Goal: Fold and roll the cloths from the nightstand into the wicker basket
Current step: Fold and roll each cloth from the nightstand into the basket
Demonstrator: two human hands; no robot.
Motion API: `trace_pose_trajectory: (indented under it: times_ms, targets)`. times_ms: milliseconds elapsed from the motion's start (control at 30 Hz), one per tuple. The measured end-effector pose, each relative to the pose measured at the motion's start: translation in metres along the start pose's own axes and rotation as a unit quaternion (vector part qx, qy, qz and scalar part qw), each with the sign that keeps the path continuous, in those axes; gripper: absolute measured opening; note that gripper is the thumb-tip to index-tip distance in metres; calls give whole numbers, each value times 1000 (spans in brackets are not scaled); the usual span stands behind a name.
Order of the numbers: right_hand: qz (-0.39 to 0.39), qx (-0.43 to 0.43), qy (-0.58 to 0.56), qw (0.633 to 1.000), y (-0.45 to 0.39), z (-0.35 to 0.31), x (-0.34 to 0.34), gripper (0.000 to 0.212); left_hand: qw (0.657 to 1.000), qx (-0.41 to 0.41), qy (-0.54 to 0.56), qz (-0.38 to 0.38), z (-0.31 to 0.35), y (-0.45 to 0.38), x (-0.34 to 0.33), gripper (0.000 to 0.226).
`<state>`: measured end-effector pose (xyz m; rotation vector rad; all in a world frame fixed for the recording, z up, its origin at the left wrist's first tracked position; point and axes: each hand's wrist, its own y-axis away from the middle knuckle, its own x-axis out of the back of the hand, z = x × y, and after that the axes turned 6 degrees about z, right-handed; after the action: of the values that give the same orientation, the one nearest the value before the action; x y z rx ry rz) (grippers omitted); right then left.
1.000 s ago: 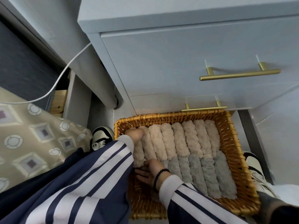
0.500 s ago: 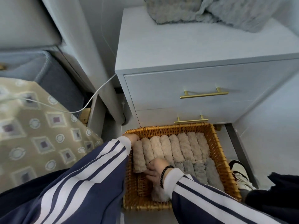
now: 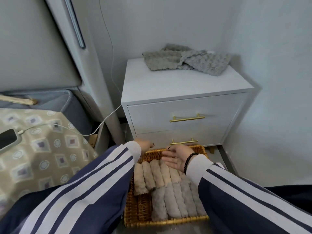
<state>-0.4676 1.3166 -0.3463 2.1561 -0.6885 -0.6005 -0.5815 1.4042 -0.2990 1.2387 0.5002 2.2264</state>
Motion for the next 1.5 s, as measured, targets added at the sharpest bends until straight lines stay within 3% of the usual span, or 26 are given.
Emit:
trace_pose_trajectory:
  times_ms: [67, 167, 467, 833, 933, 1067, 1200, 1367, 1500]
  targets:
    - [12, 35, 13, 999, 19, -25, 4, 16, 998, -22, 56, -1, 12, 8, 5, 38]
    - [31, 97, 56, 993, 41, -55, 11, 14, 990, -31, 135, 26, 32, 25, 14, 32]
    - [38, 209, 129, 969, 91, -123, 30, 12, 950, -89, 299, -9, 76, 57, 38, 13]
    - [153, 259, -14, 954, 59, -195, 42, 16, 912, -123, 391, -7, 116, 41, 56, 16]
    - [137, 263, -83, 951, 48, -212, 39, 30, 906, -138, 400, -11, 123, 37, 63, 17]
    - [113, 277, -149, 942, 35, -232, 37, 29, 896, -140, 421, -19, 130, 33, 69, 19]
    - [84, 300, -236, 921, 19, -243, 43, 13, 895, -134, 424, -28, 137, 30, 70, 19]
    - [48, 291, -320, 901, 4, -256, 47, 8, 898, -131, 418, -32, 138, 29, 70, 19]
    - [37, 293, -335, 895, -4, -261, 52, 28, 904, -128, 408, -28, 134, 27, 73, 19]
